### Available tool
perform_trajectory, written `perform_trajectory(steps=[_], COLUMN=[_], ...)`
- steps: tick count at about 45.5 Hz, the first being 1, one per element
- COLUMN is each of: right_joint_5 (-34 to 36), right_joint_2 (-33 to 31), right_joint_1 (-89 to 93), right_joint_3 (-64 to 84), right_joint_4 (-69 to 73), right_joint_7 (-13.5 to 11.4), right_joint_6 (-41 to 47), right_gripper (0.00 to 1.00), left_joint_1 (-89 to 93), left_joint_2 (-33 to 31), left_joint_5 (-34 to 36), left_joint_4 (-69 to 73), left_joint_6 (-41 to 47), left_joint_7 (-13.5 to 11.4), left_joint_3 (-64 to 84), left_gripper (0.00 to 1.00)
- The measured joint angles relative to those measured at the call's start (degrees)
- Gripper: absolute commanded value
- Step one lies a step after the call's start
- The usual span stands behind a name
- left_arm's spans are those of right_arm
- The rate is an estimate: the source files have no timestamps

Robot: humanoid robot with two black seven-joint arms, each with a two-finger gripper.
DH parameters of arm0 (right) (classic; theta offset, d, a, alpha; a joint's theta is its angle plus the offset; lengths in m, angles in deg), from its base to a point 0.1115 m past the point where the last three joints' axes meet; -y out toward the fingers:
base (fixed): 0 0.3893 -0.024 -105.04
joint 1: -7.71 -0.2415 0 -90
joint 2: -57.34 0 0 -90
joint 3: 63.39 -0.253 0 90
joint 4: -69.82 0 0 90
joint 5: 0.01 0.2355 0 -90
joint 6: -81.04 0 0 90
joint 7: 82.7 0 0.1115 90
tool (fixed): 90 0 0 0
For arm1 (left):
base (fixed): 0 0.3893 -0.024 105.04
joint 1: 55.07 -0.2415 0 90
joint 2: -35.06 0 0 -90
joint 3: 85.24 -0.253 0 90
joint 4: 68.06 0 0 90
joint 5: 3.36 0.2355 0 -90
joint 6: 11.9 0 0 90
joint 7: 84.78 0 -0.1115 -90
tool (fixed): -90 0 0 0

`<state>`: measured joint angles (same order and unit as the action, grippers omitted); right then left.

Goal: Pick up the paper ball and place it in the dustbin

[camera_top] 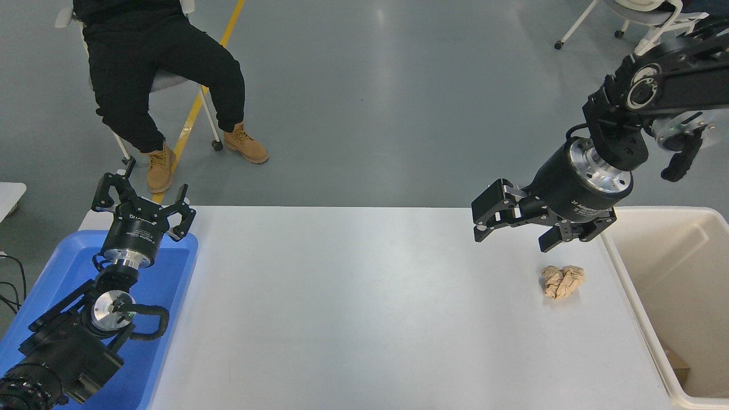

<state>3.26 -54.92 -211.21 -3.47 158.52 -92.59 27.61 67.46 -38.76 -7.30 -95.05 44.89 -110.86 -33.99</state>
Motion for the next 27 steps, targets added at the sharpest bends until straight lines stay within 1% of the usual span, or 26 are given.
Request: perform_trajectory(steps=[27], right_joint_5=[0.4], right_joint_2=[-1.0], right_joint_1=[3.8], right_joint_3=[-0.4], right_joint_4=[-3.8], right_joint_7=[0.0], right_joint_6=[0.2], right_gripper=[1.00], left_joint_1=[0.1], left_joint_2=[0.0], left_joint_5=[0.0], left_joint_4=[0.0], left_joint_6=[0.0], left_joint_7=[0.0], left_joint_3=[0.0], left_gripper=[0.99])
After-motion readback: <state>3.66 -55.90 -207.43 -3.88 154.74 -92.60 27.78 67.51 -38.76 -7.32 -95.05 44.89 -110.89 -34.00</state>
